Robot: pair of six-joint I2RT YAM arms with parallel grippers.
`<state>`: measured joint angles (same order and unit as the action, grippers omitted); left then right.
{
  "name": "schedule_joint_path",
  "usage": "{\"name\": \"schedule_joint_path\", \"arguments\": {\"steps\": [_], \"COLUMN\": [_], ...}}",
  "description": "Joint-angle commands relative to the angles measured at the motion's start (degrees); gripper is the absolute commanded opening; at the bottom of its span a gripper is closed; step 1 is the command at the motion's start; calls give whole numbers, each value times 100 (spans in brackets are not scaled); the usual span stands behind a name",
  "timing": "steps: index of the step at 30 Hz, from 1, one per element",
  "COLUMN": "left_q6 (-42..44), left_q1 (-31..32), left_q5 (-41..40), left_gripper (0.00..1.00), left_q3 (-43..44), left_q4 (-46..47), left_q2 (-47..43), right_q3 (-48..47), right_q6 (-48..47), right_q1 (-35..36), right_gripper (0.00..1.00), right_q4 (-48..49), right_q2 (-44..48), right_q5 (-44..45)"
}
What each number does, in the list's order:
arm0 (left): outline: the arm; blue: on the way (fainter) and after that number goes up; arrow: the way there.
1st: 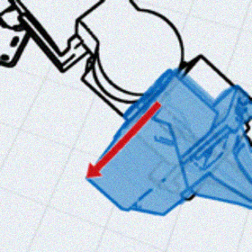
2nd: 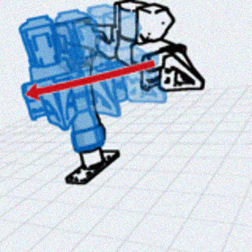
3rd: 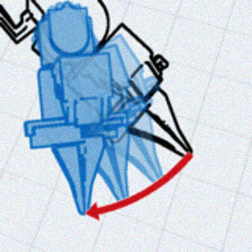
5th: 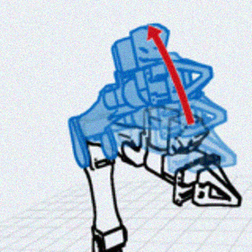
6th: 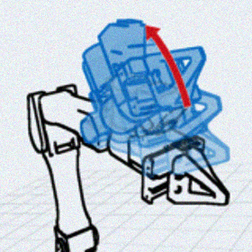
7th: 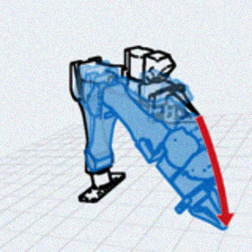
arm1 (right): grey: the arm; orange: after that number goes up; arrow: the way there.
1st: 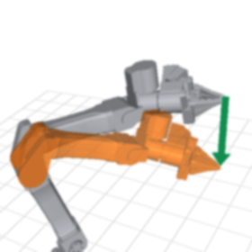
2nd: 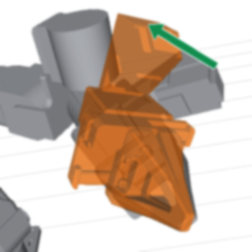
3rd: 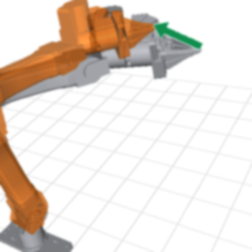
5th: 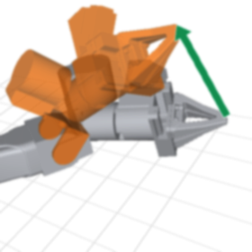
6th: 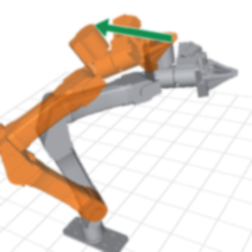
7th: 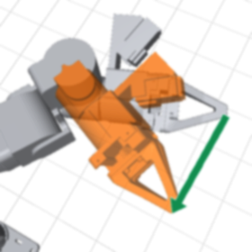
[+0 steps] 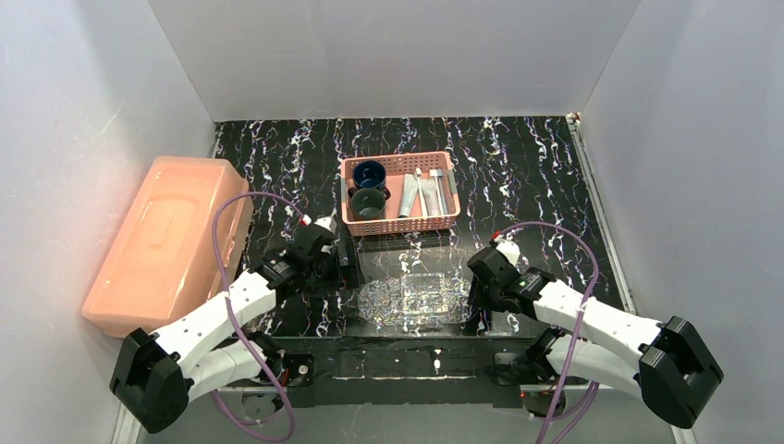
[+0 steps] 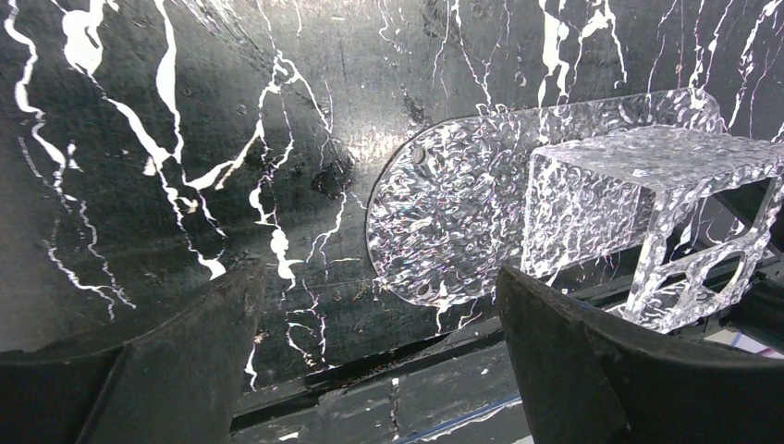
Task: Prepare toiletry sets of a toothbrush and toothpaste on the tray
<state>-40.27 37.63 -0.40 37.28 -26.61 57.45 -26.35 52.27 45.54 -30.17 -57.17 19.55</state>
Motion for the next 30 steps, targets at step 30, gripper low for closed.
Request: {"name": "schedule_joint_path", "arguments": {"steps": [30], "left_q6": [-731], "left_q1": [-20], "left_q5": [887], "left_gripper": [86], "left_q3": [-723], "left_q4": [490], "left_q2": [462], "right_q3": [121], "right_q6": [72], "right_q1": [-36], "right_gripper": [46], "right_q4": [912], "right_q2": [-415], "right_q5": [-619]}}
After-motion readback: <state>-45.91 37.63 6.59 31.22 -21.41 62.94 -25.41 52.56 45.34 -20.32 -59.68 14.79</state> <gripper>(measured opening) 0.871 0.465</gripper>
